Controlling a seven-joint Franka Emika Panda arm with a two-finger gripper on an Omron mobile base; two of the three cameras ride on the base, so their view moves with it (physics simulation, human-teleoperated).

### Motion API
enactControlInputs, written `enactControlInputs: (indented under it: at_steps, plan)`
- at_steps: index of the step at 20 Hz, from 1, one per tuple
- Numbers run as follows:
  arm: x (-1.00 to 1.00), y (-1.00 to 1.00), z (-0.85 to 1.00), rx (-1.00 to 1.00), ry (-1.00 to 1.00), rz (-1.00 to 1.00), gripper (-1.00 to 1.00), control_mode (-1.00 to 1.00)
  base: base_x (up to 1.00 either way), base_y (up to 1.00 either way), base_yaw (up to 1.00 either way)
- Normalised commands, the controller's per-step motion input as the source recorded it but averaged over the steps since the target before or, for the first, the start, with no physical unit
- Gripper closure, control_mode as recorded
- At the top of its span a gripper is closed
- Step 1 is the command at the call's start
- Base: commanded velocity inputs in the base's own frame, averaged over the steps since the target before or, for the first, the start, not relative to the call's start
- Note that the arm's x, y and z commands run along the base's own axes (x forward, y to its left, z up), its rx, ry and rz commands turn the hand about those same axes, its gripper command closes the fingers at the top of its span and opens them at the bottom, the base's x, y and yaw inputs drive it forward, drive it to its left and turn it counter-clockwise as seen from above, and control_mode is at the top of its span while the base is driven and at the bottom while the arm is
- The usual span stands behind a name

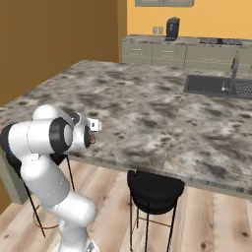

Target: Place the large bottle from the dining counter next to the other large bottle outside the sink, and place the small bottle from the dining counter next to the other small bottle inside the sink.

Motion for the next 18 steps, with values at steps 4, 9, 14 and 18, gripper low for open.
enactControlInputs:
  at_steps: [4, 9, 14, 18]
  plan:
    - [0.0, 0.0, 0.0, 0.0, 0.0, 0.0, 1.0, 1.0, 0.0, -0.22, -0.33]
    - [0.0, 0.0, 0.0, 0.0, 0.0, 0.0, 1.0, 1.0, 0.0, -0.31, -0.31]
    - [0.0, 0.0, 0.0, 0.0, 0.0, 0.0, 1.0, 1.0, 0.0, -0.46, -0.32]
    - [0.0, 0.0, 0.0, 0.0, 0.0, 0.0, 1.0, 1.0, -0.24, -0.41, -0.3]
